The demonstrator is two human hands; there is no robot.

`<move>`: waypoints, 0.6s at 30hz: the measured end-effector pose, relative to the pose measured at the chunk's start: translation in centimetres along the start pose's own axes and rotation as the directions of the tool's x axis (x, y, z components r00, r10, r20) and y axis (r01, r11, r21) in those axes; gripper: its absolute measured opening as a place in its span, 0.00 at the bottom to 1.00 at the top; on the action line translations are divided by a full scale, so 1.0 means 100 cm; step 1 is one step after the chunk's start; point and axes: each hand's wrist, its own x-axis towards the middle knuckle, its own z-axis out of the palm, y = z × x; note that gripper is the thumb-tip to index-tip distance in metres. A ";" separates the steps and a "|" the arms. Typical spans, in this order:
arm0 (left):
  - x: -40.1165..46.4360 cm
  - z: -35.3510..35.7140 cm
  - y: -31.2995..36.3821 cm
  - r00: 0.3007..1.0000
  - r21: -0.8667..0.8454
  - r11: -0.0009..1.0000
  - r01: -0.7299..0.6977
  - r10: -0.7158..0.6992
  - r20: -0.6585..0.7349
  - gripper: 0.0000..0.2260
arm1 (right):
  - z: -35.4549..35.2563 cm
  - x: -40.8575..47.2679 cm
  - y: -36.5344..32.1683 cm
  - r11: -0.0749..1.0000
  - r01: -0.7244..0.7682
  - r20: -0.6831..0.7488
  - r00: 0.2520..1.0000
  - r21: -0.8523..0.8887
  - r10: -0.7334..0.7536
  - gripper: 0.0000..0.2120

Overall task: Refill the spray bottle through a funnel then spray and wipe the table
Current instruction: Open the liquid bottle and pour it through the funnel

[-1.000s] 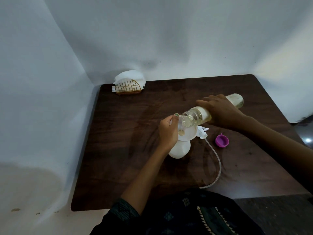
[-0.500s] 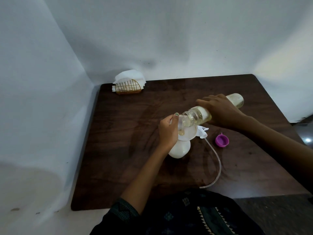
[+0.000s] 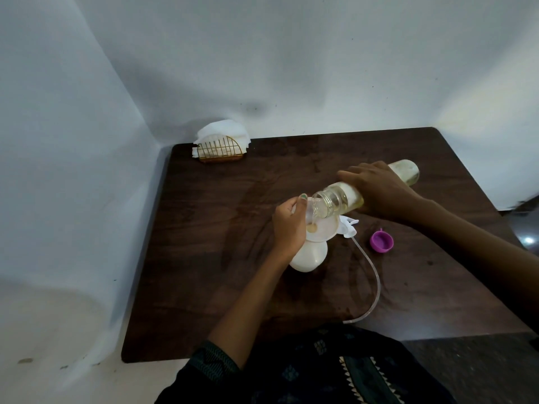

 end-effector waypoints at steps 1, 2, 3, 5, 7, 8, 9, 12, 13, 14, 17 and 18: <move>-0.001 0.000 0.001 1.000 0.000 1.000 -0.003 0.003 0.001 0.19 | 0.000 0.000 0.000 1.000 0.003 -0.009 1.000 0.000 -0.003 0.23; -0.001 0.000 0.002 1.000 0.000 1.000 -0.005 0.005 0.001 0.19 | 0.001 -0.001 0.000 1.000 0.005 -0.018 1.000 0.000 -0.005 0.22; -0.001 0.000 0.002 1.000 -0.001 1.000 -0.007 0.007 0.002 0.19 | 0.000 -0.001 0.000 1.000 0.007 -0.024 1.000 0.002 -0.007 0.22; -0.002 0.000 0.002 1.000 0.003 1.000 -0.005 0.005 0.003 0.19 | 0.000 -0.001 -0.001 1.000 0.008 -0.021 1.000 0.007 -0.008 0.22; -0.001 0.000 0.002 1.000 0.001 1.000 -0.005 0.005 0.004 0.19 | 0.000 -0.001 -0.001 1.000 0.003 -0.013 1.000 0.012 -0.003 0.23; -0.001 -0.001 0.001 1.000 0.000 1.000 -0.006 0.006 0.004 0.19 | 0.000 -0.001 -0.001 1.000 -0.001 -0.009 1.000 0.013 0.002 0.23; -0.001 -0.001 0.002 1.000 -0.002 1.000 -0.006 0.006 0.003 0.19 | 0.000 0.000 -0.001 1.000 -0.005 -0.005 1.000 0.011 0.005 0.23; -0.001 -0.001 0.002 1.000 0.001 1.000 -0.002 0.002 -0.001 0.18 | 0.000 0.000 -0.001 1.000 -0.008 0.004 1.000 0.007 0.008 0.22; -0.001 -0.001 0.002 1.000 0.003 1.000 0.002 -0.002 -0.001 0.18 | 0.000 0.000 -0.001 1.000 -0.008 0.006 1.000 0.009 0.008 0.22; -0.001 -0.002 0.002 1.000 0.002 1.000 0.002 -0.002 0.001 0.18 | 0.000 0.000 -0.001 1.000 -0.007 0.007 1.000 0.009 0.007 0.22; -0.001 -0.002 0.000 1.000 -0.005 1.000 0.004 -0.004 0.003 0.19 | 0.001 0.000 -0.001 1.000 -0.004 0.001 1.000 0.002 0.004 0.23; 0.000 -0.002 0.000 1.000 -0.005 1.000 0.005 -0.005 0.001 0.19 | 0.001 0.001 -0.001 1.000 -0.003 0.002 1.000 0.000 0.003 0.23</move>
